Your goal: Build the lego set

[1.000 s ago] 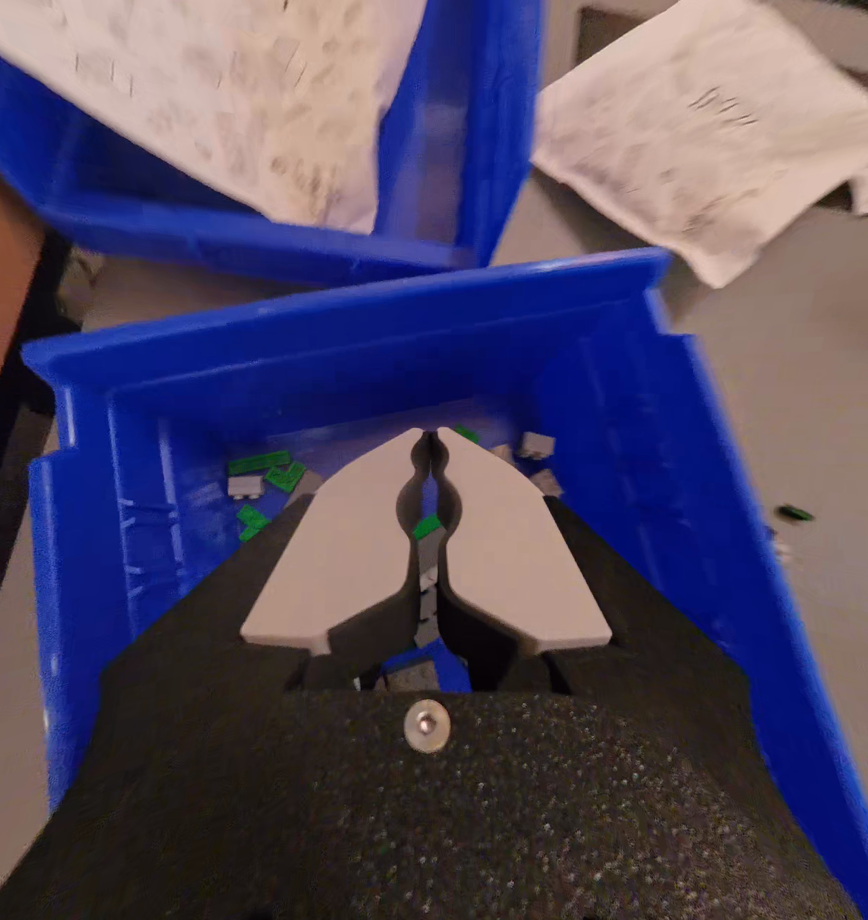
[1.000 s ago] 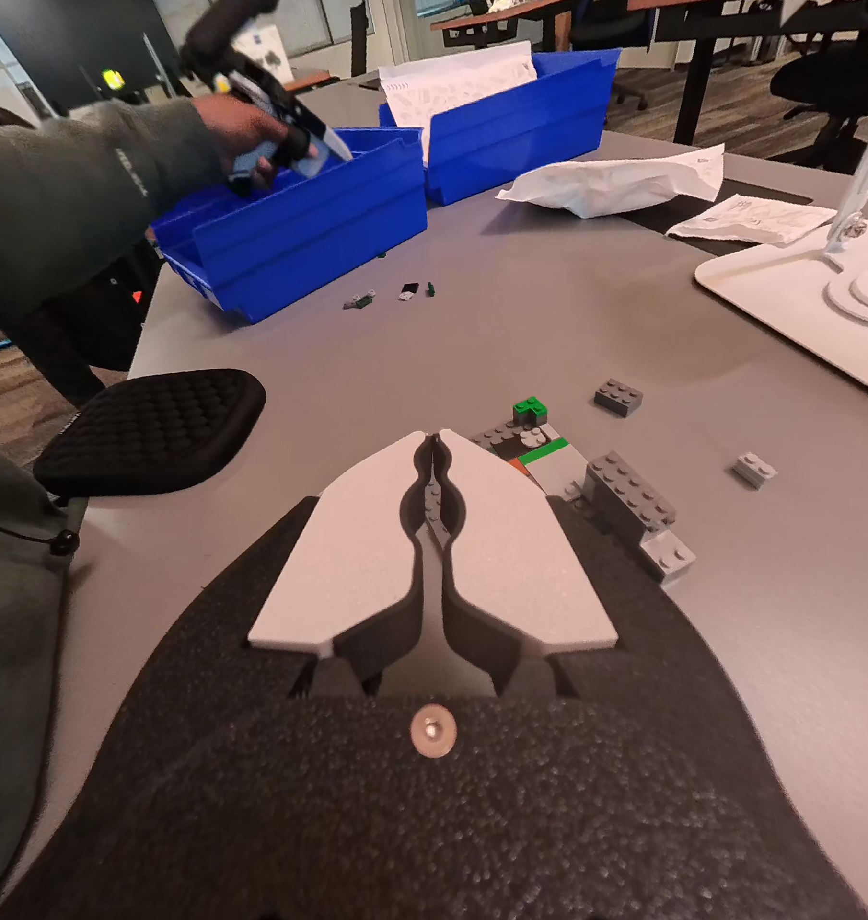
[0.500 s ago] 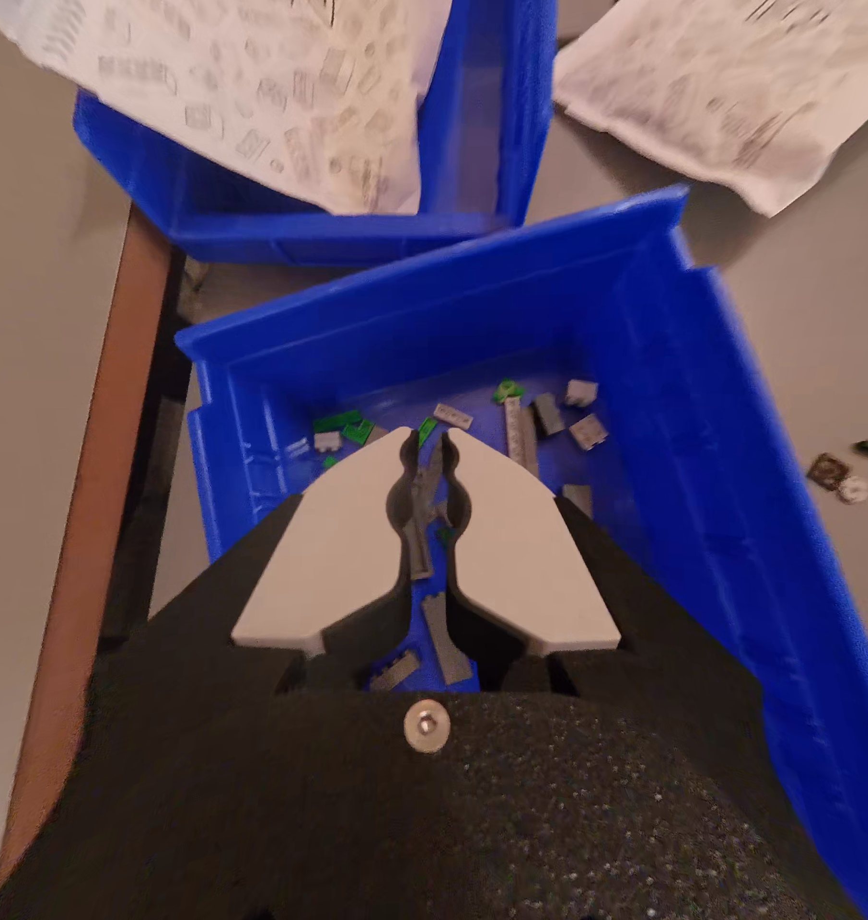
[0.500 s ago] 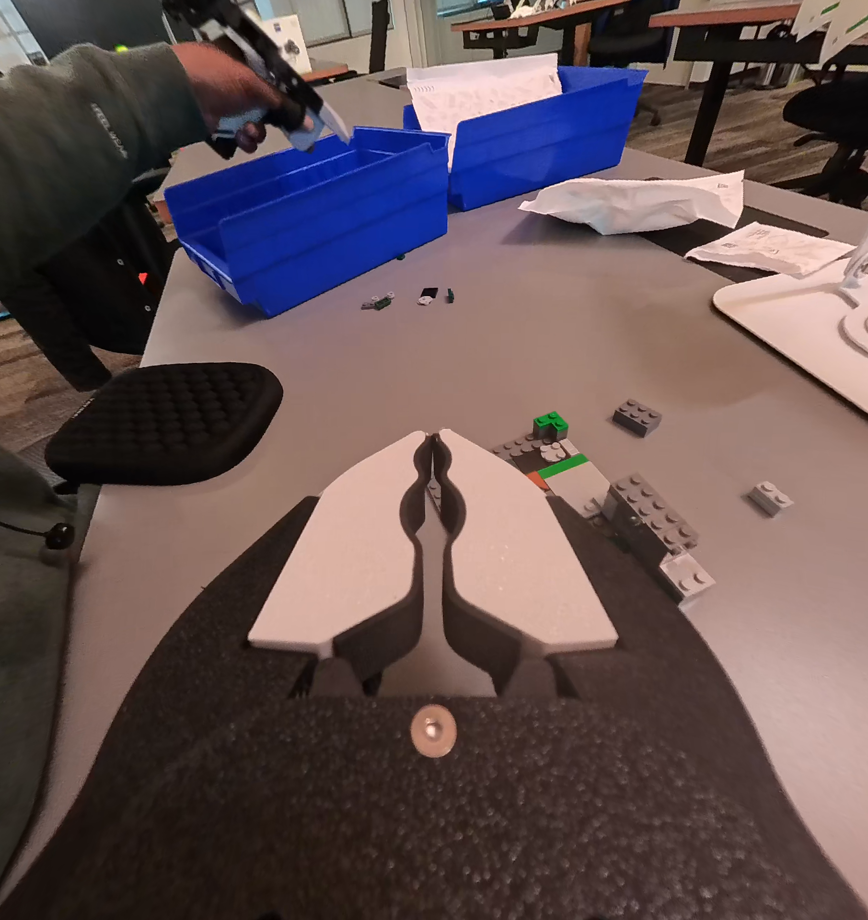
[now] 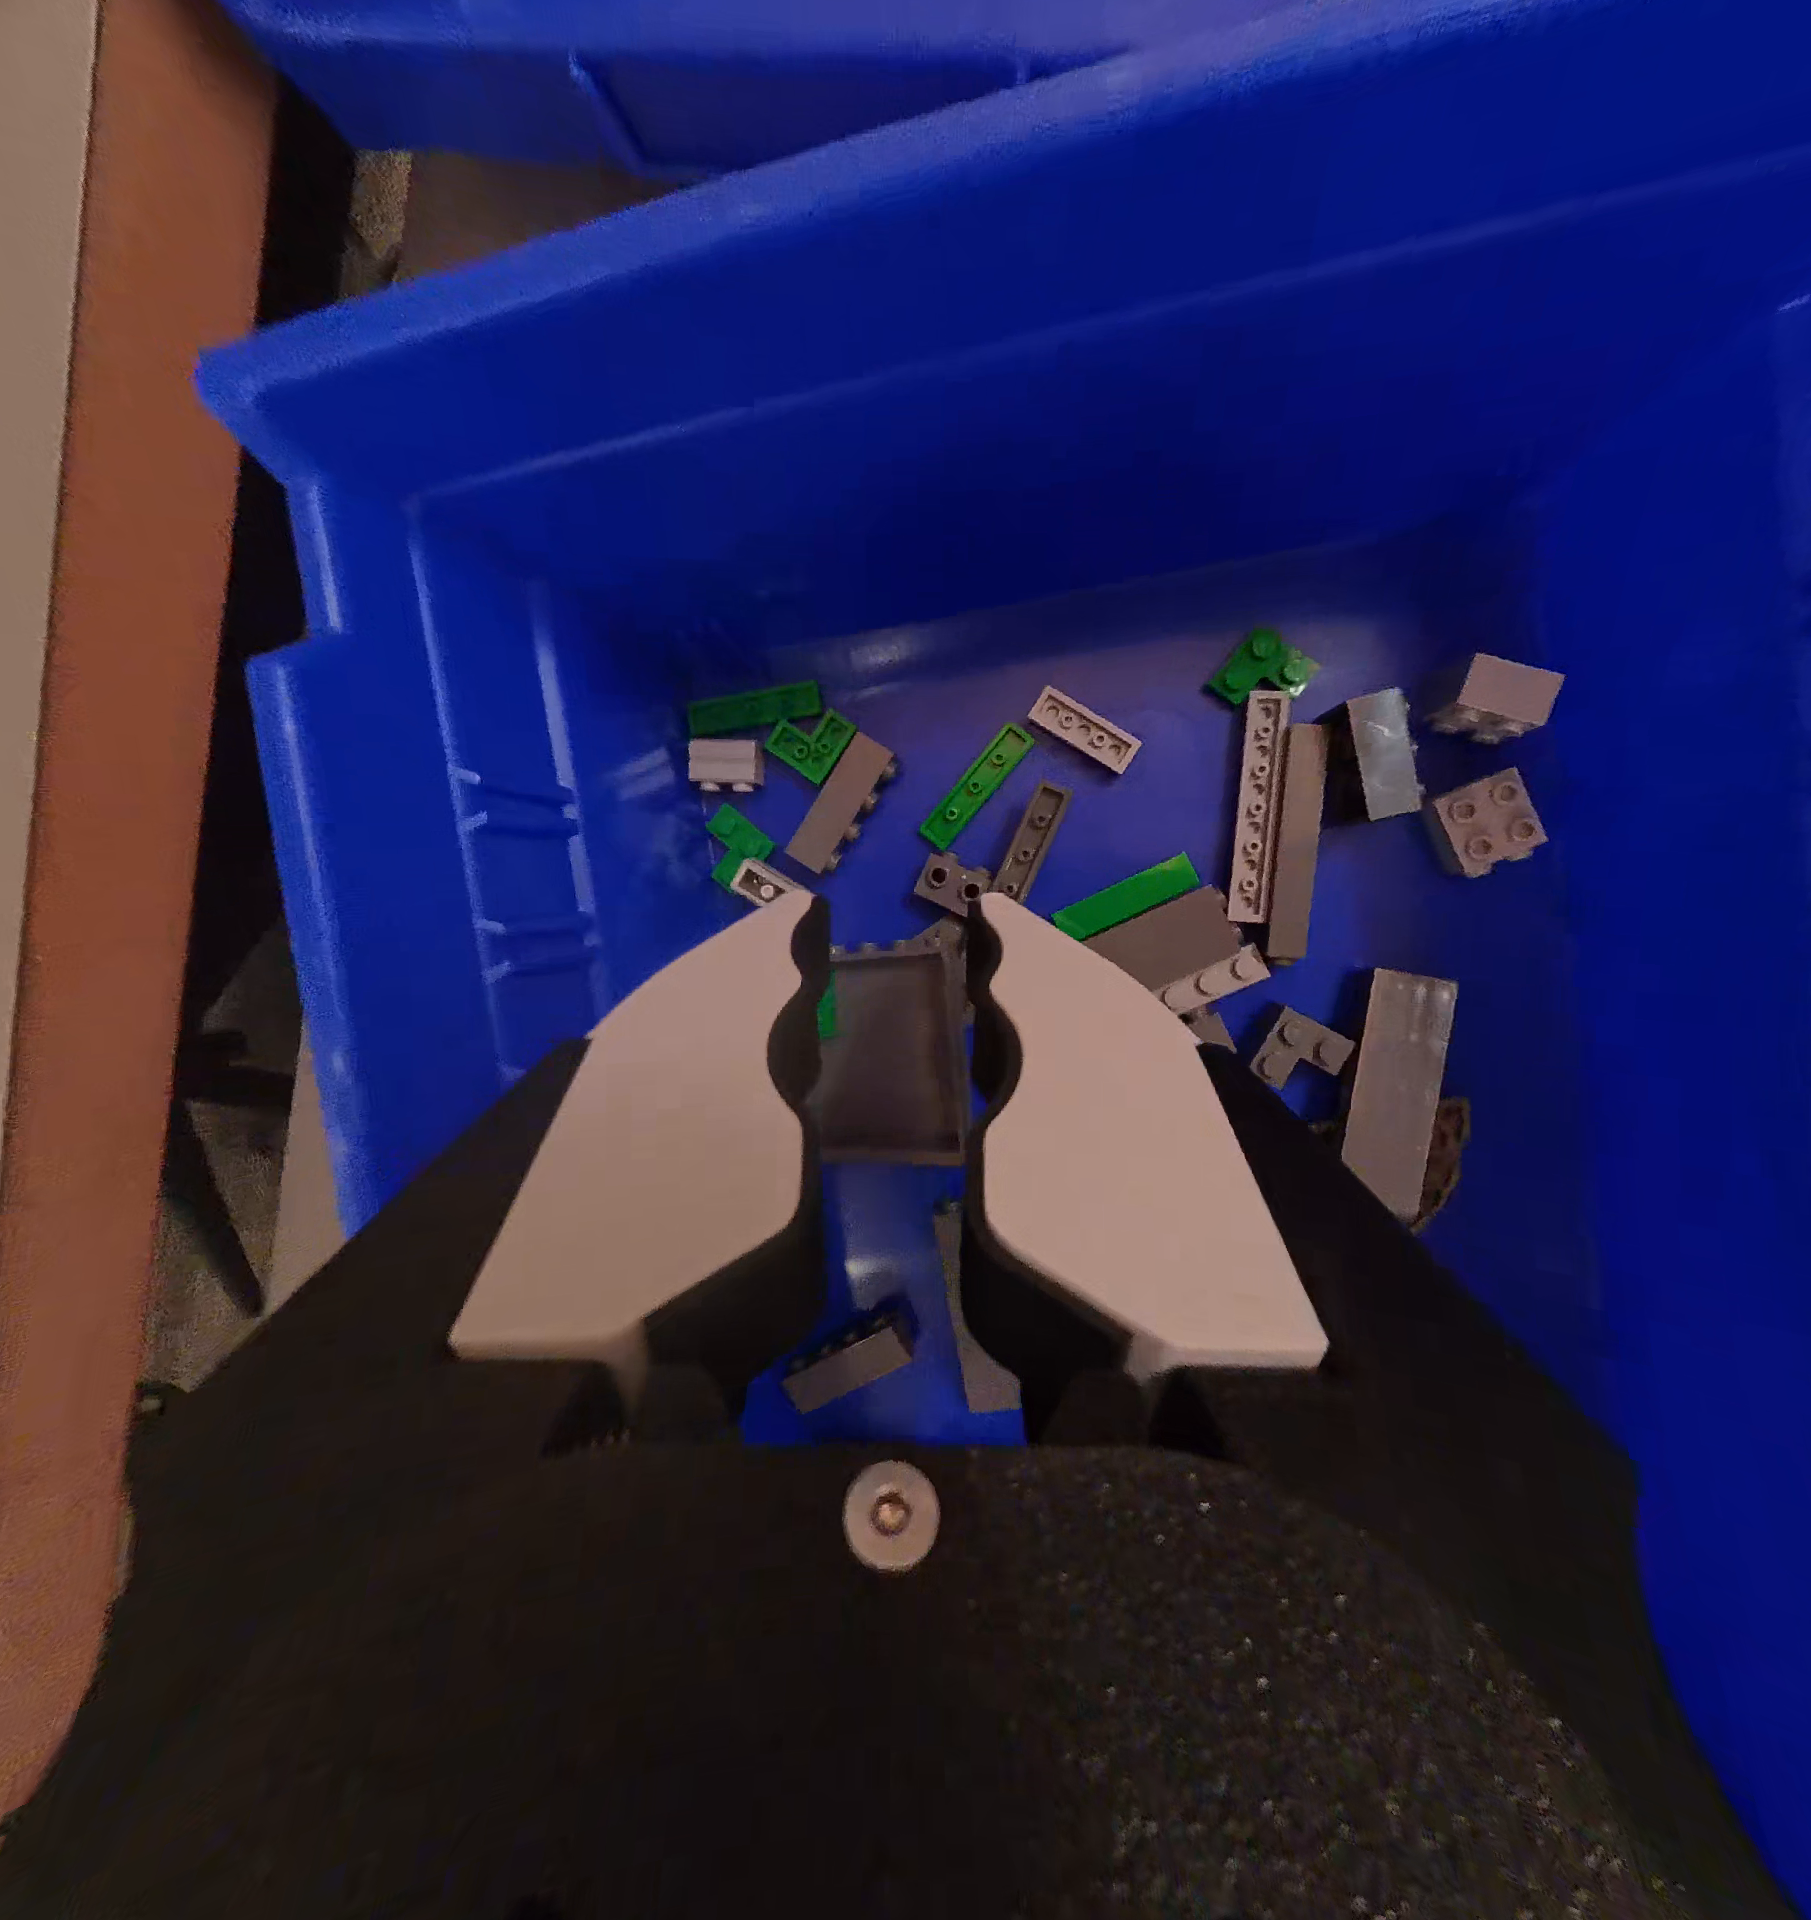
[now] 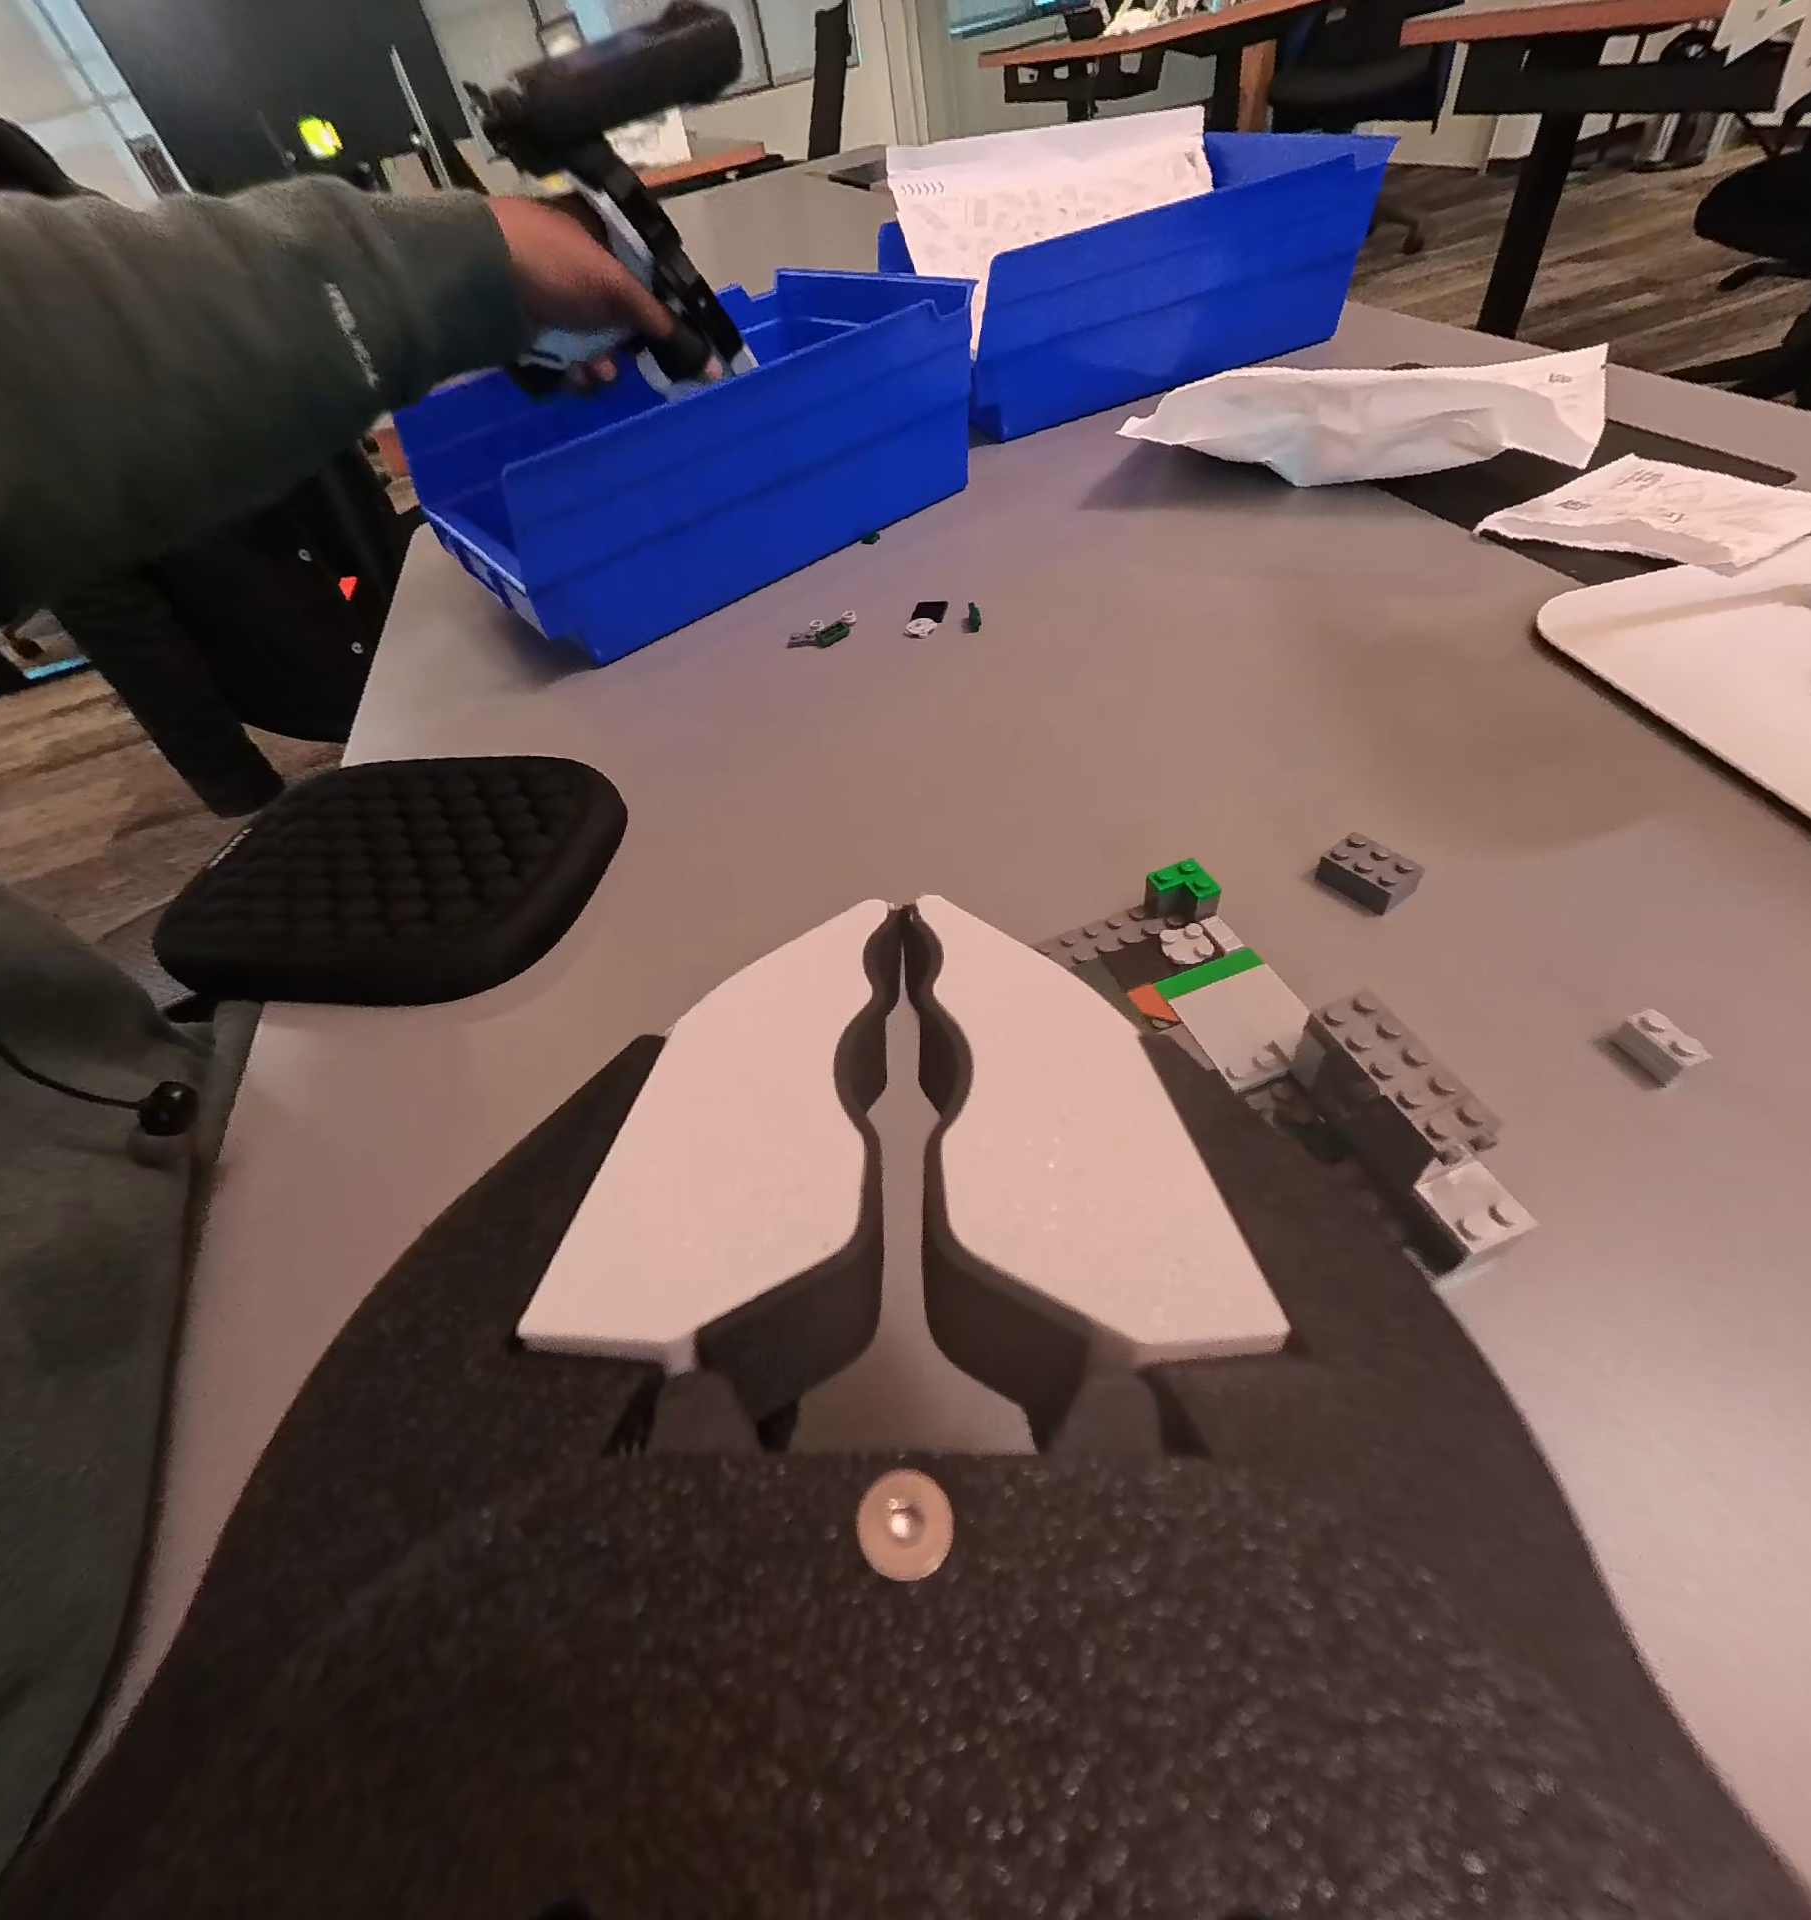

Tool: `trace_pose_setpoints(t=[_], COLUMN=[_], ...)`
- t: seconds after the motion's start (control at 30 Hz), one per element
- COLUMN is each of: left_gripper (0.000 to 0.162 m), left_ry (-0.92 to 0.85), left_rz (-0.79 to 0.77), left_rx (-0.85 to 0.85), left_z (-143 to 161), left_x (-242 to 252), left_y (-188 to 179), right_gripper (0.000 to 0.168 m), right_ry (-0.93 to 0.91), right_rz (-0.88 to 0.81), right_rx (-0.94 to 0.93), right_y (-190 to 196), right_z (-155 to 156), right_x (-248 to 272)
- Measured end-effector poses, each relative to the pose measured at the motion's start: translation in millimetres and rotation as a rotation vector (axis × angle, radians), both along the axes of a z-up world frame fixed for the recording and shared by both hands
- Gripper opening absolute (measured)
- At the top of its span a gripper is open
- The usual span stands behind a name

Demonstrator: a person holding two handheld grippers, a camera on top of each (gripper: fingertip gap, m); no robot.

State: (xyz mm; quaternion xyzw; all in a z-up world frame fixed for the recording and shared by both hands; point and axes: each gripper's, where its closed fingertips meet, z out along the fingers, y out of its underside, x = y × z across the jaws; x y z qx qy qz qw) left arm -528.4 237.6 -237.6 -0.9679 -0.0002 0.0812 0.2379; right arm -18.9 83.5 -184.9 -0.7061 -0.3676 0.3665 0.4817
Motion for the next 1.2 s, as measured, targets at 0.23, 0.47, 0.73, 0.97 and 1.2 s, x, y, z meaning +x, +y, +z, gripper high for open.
trace_pose_setpoints(t=[0.23,0.47,0.73,0.97,1.2], left_gripper=[0.025,0.023,0.022,0.012,0.009], left_ry=[-0.074,-0.089,-0.089,-0.124,-0.223], left_rz=[0.246,0.497,0.579,0.591,0.545], left_rx=[0.081,0.125,0.141,0.123,0.211], left_z=[-5,-21,-36,-41,-24], left_x=[-11,-30,-34,-34,-26], left_y=[5,2,7,6,11], right_gripper=[0.000,0.000,0.000,0.000,0.000], right_ry=[0.065,0.091,0.098,0.093,0.086], right_rz=[0.041,0.060,0.064,0.050,0.050], right_rx=[-0.036,-0.027,-0.031,-0.030,-0.024], right_y=[-6,-10,-10,-8,-8], right_z=[5,13,14,14,13], right_x=[-4,-5,-4,0,-1])
